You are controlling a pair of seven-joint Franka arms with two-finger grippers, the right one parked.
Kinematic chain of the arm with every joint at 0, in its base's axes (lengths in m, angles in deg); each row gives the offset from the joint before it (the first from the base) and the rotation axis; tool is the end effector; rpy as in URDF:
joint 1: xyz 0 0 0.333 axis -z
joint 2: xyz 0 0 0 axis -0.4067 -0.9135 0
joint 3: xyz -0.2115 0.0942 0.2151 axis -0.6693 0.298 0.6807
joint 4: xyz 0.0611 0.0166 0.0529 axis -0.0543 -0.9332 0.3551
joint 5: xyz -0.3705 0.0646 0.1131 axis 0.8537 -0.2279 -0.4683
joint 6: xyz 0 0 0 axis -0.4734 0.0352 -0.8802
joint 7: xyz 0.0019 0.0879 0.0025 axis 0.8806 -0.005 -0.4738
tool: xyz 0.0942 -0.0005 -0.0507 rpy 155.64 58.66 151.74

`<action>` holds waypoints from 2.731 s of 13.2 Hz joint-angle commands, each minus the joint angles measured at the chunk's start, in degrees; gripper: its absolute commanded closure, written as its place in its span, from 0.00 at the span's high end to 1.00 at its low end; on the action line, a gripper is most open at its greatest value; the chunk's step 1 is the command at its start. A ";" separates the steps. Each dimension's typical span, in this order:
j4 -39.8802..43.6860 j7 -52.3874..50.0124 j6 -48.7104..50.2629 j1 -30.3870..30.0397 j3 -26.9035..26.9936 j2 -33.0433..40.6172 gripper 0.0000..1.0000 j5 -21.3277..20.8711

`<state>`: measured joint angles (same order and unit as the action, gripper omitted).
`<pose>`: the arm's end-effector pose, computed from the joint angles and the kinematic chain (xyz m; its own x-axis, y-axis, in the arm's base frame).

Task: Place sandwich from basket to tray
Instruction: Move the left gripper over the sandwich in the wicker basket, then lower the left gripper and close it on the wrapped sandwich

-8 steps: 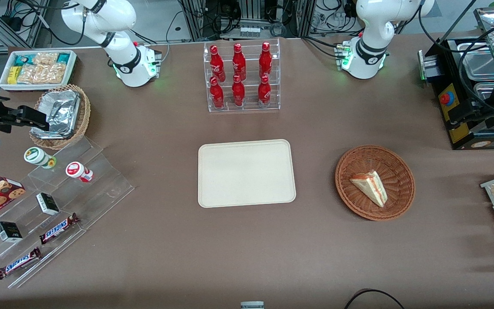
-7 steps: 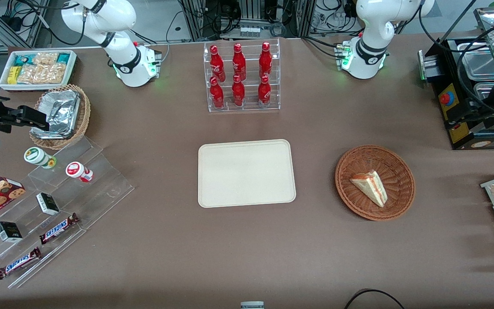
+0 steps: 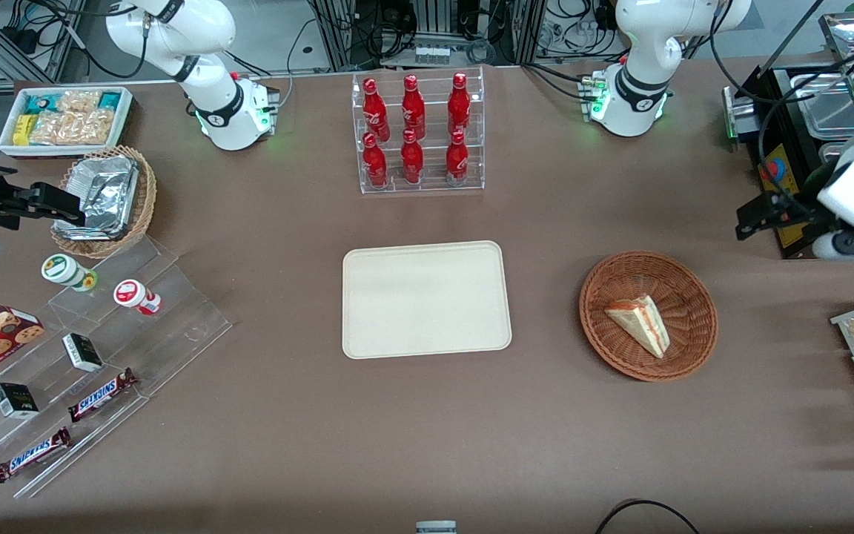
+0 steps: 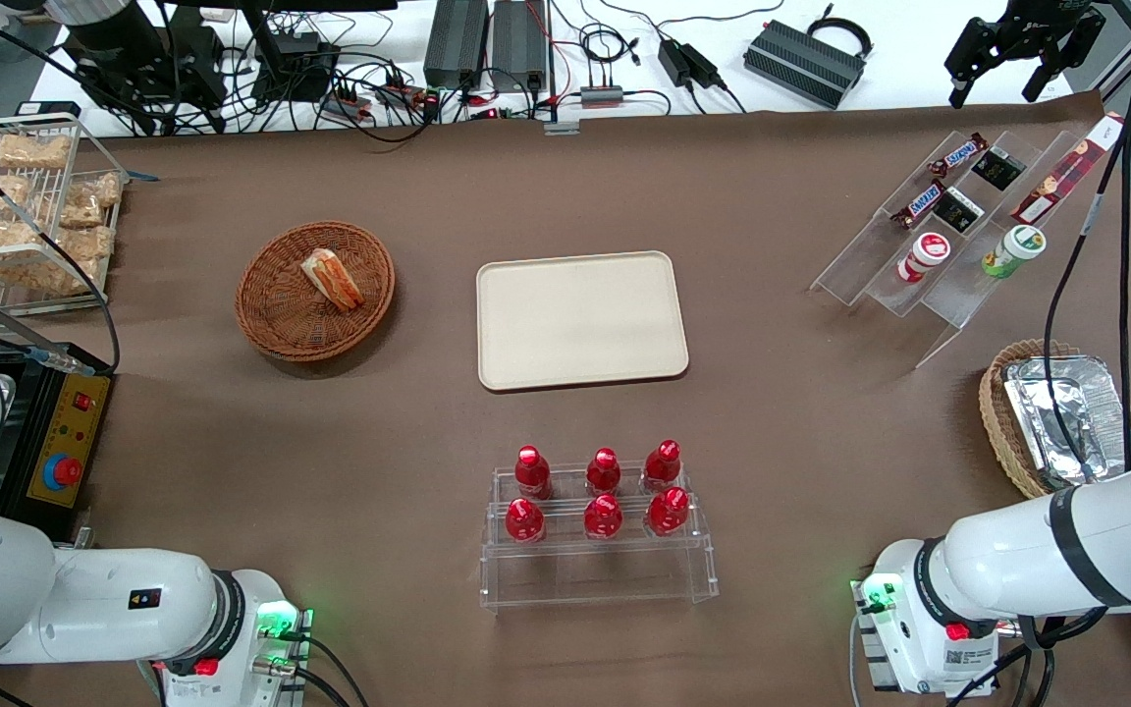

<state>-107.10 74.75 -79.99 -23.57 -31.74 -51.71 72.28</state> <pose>0.5803 -0.0328 0.5797 0.9993 -0.0019 -0.0385 -0.0012 -0.9998 0.0178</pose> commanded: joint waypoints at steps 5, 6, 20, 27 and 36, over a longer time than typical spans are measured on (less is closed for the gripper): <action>-18.78 -23.58 -25.11 3.34 -0.25 -1.64 1.00 -4.43; -21.60 -27.71 -29.07 3.52 -0.25 -1.55 1.00 -4.52; -37.71 -40.85 -52.22 5.64 -0.34 -5.85 1.00 -4.53; -37.71 -41.99 -59.42 5.72 -0.34 -11.03 1.00 -4.44; -35.17 -40.85 -57.61 5.64 -0.16 -11.57 0.00 -4.70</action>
<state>-144.08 34.38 -139.78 -18.14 -32.08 -64.19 68.59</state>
